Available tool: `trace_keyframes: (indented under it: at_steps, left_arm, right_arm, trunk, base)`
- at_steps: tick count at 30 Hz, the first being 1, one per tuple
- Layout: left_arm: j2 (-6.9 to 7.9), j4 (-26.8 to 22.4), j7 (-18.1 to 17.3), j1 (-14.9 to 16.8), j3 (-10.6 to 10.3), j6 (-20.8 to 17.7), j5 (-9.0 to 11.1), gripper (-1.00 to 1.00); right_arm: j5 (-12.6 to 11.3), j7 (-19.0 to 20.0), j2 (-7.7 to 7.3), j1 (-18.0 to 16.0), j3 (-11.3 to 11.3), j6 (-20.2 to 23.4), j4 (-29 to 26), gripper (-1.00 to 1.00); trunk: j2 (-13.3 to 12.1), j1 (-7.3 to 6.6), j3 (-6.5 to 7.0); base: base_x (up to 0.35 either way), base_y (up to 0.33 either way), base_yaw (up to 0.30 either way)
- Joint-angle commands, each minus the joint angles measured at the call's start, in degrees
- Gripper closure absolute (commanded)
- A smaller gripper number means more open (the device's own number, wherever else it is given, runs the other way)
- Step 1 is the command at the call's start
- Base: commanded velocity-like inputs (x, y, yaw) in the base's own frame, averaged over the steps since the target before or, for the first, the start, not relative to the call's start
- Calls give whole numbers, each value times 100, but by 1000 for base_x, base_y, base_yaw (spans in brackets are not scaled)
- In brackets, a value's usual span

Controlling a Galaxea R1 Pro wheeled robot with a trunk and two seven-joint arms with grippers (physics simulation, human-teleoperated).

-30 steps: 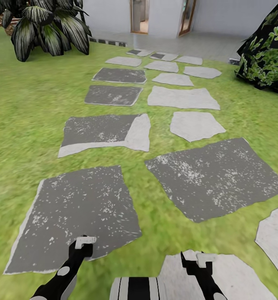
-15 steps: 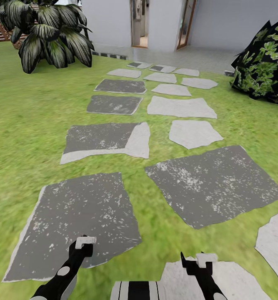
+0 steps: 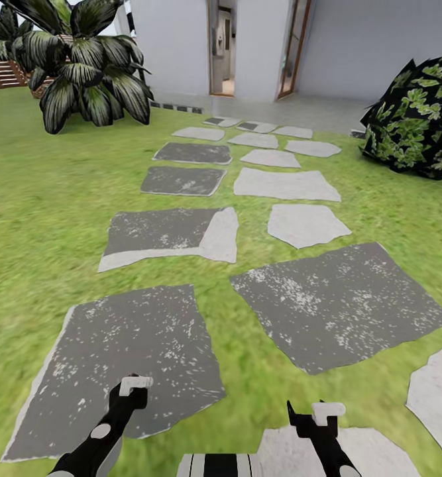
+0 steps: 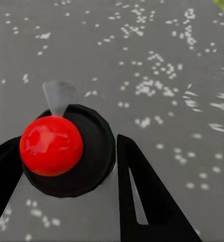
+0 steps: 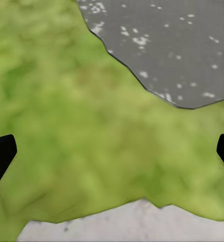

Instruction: Pick up the pesticide atomizer in the garden and spray insectifuge to fully cover both potted plants in the garden.

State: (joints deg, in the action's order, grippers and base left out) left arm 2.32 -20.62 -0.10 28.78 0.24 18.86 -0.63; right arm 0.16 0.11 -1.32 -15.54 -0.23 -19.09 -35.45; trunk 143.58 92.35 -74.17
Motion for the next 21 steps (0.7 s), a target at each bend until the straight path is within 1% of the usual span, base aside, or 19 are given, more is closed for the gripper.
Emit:
trace_keyframes:
  at_steps: [1,12,21]
  left_arm:
    - [1,5,2,3,4,17,-8,100]
    - [14,5,2,-4,2,5,-12,100]
    - [14,5,2,-4,3,-54,-16,100]
  right_arm:
    - [2,0,0,-2,-3,-17,4,-100]
    - [2,-13,0,-2,5,-24,-11,-100]
    - [2,-12,29,-2,12,-32,29,-100]
  trunk:
    - [0,-3,19]
    - [-15,-32,263]
    - [-27,-55,462]
  base:
    - [0,0,0]
    - [0,0,0]
    - [0,0,0]
